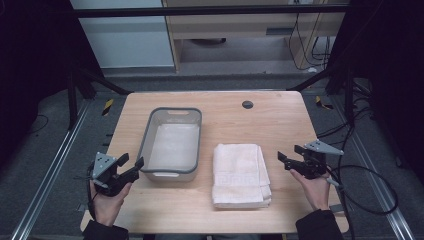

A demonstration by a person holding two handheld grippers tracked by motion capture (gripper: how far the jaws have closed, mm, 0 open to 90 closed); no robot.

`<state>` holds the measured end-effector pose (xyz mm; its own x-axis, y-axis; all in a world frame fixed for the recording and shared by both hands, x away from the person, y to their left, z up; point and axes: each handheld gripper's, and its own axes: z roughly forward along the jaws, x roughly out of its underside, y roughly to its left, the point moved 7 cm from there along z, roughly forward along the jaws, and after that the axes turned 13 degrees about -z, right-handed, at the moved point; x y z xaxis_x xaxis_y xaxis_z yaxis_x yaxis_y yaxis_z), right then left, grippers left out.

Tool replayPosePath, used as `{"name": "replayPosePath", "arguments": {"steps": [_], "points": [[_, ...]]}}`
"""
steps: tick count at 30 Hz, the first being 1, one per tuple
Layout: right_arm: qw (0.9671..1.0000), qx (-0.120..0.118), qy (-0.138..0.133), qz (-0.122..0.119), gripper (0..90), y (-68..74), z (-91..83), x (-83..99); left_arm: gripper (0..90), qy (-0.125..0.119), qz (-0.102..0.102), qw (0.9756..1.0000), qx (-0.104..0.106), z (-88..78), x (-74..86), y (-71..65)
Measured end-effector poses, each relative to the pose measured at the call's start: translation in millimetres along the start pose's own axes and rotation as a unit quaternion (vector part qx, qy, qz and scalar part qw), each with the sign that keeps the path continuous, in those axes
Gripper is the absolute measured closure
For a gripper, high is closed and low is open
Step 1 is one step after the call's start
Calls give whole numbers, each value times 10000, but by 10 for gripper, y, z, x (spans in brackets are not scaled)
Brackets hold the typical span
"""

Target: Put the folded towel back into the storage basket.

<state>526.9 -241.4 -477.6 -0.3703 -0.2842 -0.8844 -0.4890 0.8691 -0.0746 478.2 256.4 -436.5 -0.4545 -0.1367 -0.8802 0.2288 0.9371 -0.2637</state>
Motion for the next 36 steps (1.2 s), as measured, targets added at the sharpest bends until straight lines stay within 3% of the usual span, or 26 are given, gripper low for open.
{"name": "replayPosePath", "arguments": {"steps": [10,17,27,36], "points": [[9998,-76,-180,8,235,-12,1,-212,393,169,182,9993,277,138,24,-331],[9995,-108,-302,77,232,-29,5,-386,387,182,390,9976,540,259,-14,-687],[9993,-215,-300,52,236,18,57,-486,386,273,646,9942,810,396,32,-1100],[9993,-295,-227,-29,252,68,116,-470,384,437,785,9913,957,485,180,-1331]]}}
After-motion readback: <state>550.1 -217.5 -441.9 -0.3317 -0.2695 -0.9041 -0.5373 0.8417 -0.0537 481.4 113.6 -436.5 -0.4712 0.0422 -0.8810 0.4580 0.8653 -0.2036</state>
